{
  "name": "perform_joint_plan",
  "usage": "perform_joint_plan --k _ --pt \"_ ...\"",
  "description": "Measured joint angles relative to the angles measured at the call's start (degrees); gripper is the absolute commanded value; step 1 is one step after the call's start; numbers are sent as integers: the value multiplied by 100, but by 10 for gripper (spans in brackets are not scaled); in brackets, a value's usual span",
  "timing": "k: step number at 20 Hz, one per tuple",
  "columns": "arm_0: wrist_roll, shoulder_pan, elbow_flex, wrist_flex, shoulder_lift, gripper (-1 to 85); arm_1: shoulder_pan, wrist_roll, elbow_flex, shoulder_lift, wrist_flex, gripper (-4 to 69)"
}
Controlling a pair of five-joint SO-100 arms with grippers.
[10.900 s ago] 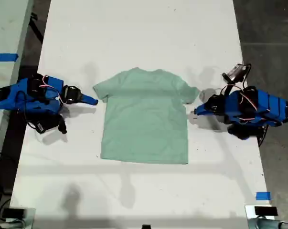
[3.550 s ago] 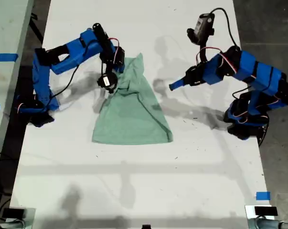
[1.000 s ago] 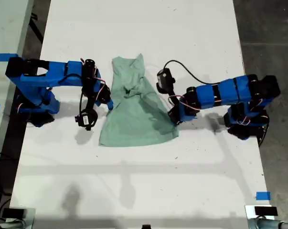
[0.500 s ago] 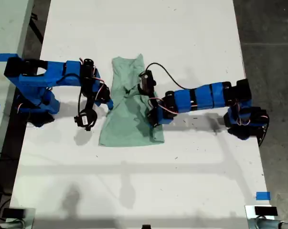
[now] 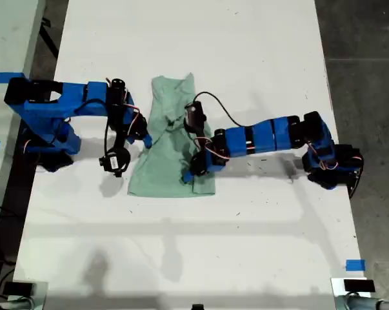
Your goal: Fold tshirt
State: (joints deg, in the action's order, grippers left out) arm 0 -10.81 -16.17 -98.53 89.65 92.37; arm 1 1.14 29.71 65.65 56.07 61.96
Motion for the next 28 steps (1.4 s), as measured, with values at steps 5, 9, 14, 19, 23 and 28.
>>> perform_joint_plan --k 5,9,14,19,23,28 --pt "316 352 0 475 431 189 -35 246 0 1371 1099 252" --pt "492 545 -97 272 589 196 -26 299 0 1767 1204 245" --pt "712 791 -835 -1063 -88 241 -26 308 53 1758 1204 244" --pt "1046 923 -932 -1819 -1274 1 -35 308 132 1758 1204 242" --pt "1424 923 -1081 -1239 -729 1 -70 308 229 1758 1204 238" --pt "1450 826 -1327 -782 457 1 -62 308 237 1758 1072 237"
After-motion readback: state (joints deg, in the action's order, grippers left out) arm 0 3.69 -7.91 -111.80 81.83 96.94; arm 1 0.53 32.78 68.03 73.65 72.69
